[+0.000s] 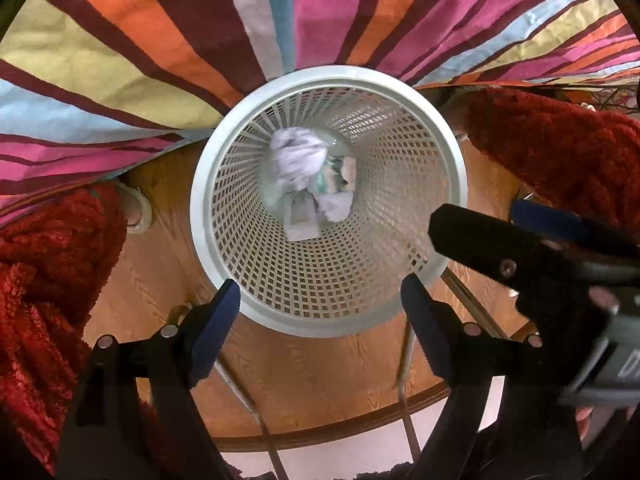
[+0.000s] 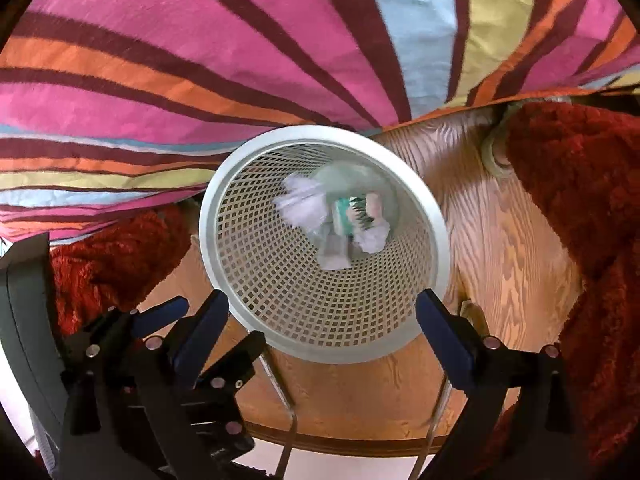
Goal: Collect trash
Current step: 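Lower both held items over the wastebasket and open both grippers, then move both tools back from the wastebasket toward the bed, then grasp the green DHC box with the left gripper while the right gripper grasps the white COSNORI box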
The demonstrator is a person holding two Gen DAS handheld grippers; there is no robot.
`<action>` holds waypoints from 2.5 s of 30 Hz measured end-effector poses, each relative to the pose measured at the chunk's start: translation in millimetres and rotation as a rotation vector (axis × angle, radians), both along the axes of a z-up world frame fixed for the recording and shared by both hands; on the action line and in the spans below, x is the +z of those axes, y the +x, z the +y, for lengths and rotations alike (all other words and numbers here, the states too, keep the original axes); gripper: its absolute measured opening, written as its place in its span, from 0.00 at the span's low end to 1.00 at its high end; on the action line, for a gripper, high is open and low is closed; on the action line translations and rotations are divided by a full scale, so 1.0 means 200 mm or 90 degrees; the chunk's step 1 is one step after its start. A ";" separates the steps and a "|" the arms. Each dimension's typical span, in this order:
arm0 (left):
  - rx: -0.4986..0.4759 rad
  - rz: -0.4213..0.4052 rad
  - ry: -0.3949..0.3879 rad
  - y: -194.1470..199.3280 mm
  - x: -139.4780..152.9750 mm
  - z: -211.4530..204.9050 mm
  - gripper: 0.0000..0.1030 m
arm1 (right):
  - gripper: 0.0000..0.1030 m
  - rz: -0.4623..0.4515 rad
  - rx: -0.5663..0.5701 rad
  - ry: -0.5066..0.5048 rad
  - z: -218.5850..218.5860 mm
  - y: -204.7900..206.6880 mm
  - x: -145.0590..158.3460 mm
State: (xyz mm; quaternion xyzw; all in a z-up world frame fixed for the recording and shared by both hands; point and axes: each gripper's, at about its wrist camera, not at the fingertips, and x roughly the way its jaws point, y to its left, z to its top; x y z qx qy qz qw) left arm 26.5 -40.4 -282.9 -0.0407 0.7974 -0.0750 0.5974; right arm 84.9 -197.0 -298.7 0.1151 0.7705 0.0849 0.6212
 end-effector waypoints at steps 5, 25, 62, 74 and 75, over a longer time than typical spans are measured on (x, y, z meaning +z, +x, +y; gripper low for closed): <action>0.007 -0.008 0.000 0.00 0.02 0.01 0.78 | 0.88 -0.008 -0.009 0.002 0.00 0.00 0.02; 0.061 -0.117 -0.014 -0.01 0.25 0.10 0.78 | 0.88 -0.130 -0.044 0.030 -0.10 -0.03 0.32; 0.202 -0.579 0.023 1.00 1.24 0.38 0.78 | 0.88 -0.668 -0.006 0.024 0.05 0.82 1.37; 0.211 -0.559 0.004 1.33 1.14 0.36 0.78 | 0.88 -0.661 0.100 -0.019 0.30 1.21 1.36; 0.212 -0.556 0.008 1.35 1.13 0.35 0.78 | 0.88 -0.660 0.108 -0.024 0.32 1.23 1.35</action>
